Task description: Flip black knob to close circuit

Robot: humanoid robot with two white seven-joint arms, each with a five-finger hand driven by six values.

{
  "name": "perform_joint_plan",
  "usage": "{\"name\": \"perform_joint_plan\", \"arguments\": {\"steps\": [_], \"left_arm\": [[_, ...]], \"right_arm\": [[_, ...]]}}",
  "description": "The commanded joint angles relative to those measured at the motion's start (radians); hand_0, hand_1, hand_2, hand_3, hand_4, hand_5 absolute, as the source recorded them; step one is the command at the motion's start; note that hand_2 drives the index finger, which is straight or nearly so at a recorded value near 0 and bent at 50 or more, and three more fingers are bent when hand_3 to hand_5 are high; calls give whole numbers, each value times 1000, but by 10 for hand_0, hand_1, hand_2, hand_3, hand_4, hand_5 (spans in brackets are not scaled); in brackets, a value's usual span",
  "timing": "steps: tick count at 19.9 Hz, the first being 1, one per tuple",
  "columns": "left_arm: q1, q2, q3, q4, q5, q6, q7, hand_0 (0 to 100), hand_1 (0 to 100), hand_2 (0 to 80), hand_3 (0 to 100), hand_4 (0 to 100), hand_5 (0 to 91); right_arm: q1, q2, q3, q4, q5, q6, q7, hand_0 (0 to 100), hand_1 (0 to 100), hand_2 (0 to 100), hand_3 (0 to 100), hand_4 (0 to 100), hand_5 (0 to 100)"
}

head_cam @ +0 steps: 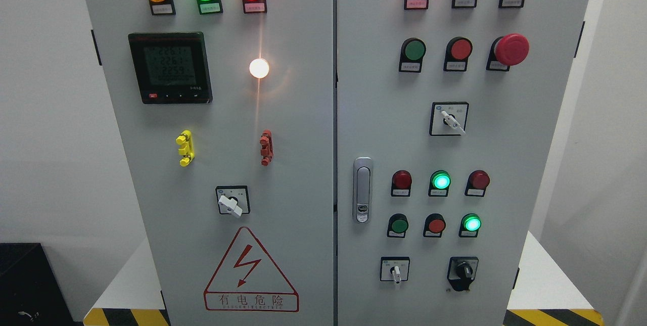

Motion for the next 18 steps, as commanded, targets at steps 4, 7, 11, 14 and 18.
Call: {"name": "perform_joint_plan", "arguments": {"steps": [4, 7, 11, 14, 18], "left_arm": [[21, 0, 0, -23, 0, 0, 0, 120, 556, 0, 0, 0, 0], [21, 0, 0, -23, 0, 0, 0, 120, 556, 0, 0, 0, 0], [21, 0, 0, -23, 0, 0, 0, 120, 556, 0, 0, 0, 0], [21, 0, 0, -23, 0, 0, 0, 120, 556, 0, 0, 0, 0], [21, 0, 0, -23, 0, 0, 0, 120, 556, 0, 0, 0, 0]], "right_arm": [[-22, 1, -32, -363, 139, 39, 54, 0, 35, 926, 1000, 922, 983], [-54, 3, -52, -384, 166, 39, 57, 0, 0, 925, 1000, 925, 984], [-66, 3, -51, -479, 188, 86, 103, 0, 0, 923, 1000, 930, 989], [-89, 1, -60, -515, 240, 89, 116, 0, 0, 922, 1000, 932, 990], [-120, 1, -62, -558, 294, 126, 145, 0, 0, 927, 1000, 933, 993]]}}
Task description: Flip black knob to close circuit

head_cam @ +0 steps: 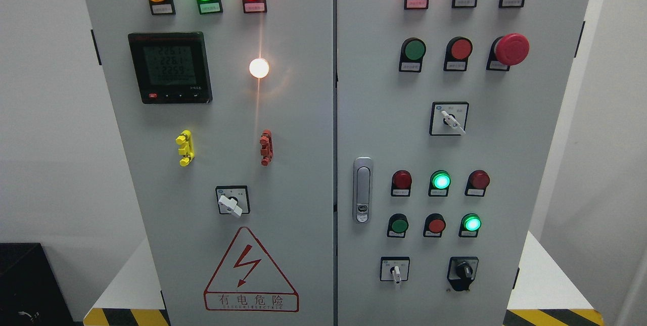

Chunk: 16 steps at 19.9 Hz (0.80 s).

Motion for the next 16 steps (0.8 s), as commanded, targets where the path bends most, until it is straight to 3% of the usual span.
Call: {"name": "perform_joint_plan", "arguments": {"steps": [1, 4, 7, 16], "left_arm": [[22, 0, 0, -23, 0, 0, 0, 120, 556, 0, 0, 0, 0], [22, 0, 0, -23, 0, 0, 0, 120, 556, 0, 0, 0, 0], [22, 0, 0, -23, 0, 0, 0, 120, 556, 0, 0, 0, 0], [22, 1, 0, -23, 0, 0, 0, 120, 556, 0, 0, 0, 0]], "right_arm": [[-44, 0, -22, -186, 86, 29, 17, 0, 0, 927, 1000, 933, 993], [-62, 0, -20, -203, 123, 65, 24, 0, 0, 927, 1000, 934, 996], [-91, 0, -19, -223, 140, 113, 56, 0, 0, 927, 1000, 934, 996], [-237, -6, -9, -195, 218, 190, 109, 0, 0, 925, 1000, 933, 1000]]}}
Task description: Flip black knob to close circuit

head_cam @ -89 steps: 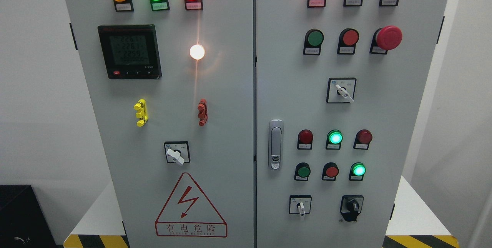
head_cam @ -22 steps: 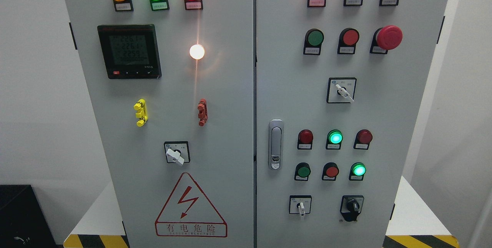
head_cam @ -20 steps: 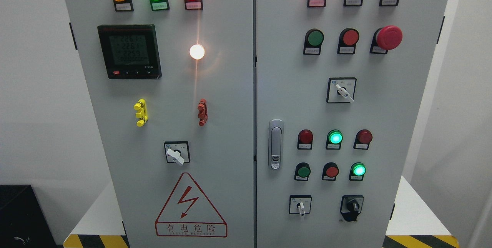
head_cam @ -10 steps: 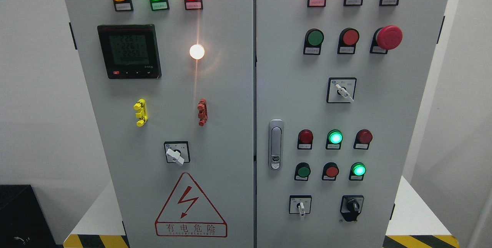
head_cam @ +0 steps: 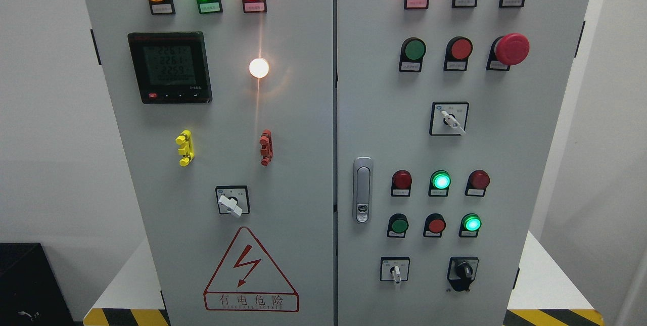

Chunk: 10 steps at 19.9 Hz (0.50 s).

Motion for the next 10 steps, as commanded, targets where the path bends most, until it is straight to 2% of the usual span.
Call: {"name": "perform_joint_plan", "arguments": {"steps": [1, 5, 7, 10], "left_arm": [[21, 0, 0, -23, 0, 0, 0, 120, 556, 0, 0, 0, 0], [21, 0, 0, -23, 0, 0, 0, 120, 556, 0, 0, 0, 0], [21, 0, 0, -23, 0, 0, 0, 120, 556, 0, 0, 0, 0], [21, 1, 0, -23, 0, 0, 0, 120, 556, 0, 0, 0, 0]], "right_arm": [[-82, -3, 0, -31, 65, 21, 14, 0, 0, 924, 1000, 933, 999], [-109, -4, 2, -28, 72, 43, 19, 0, 0, 923, 1000, 932, 999], [-128, -4, 0, -21, 85, 47, 46, 0, 0, 921, 1000, 932, 997], [-154, -4, -3, -18, 108, 49, 63, 0, 3, 921, 1000, 932, 995]]}}
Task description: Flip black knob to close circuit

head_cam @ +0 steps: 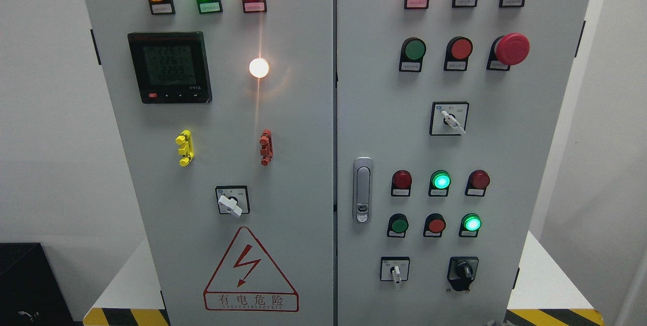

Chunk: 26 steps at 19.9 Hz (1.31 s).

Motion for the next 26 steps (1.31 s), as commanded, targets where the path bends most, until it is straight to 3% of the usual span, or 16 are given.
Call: {"name": "perform_joint_plan", "arguments": {"steps": [1, 6, 26], "left_arm": [[21, 0, 0, -23, 0, 0, 0, 120, 556, 0, 0, 0, 0], [21, 0, 0, -23, 0, 0, 0, 120, 556, 0, 0, 0, 0], [21, 0, 0, -23, 0, 0, 0, 120, 556, 0, 0, 0, 0]], "right_arm": [[-53, -2, -5, -2, 46, 4, 22, 0, 4, 920, 1000, 932, 996], [-73, -2, -6, -3, 82, 38, 70, 0, 11, 919, 1000, 930, 993], [-159, -17, -17, 10, 111, 69, 111, 0, 12, 913, 1000, 926, 989]]}}
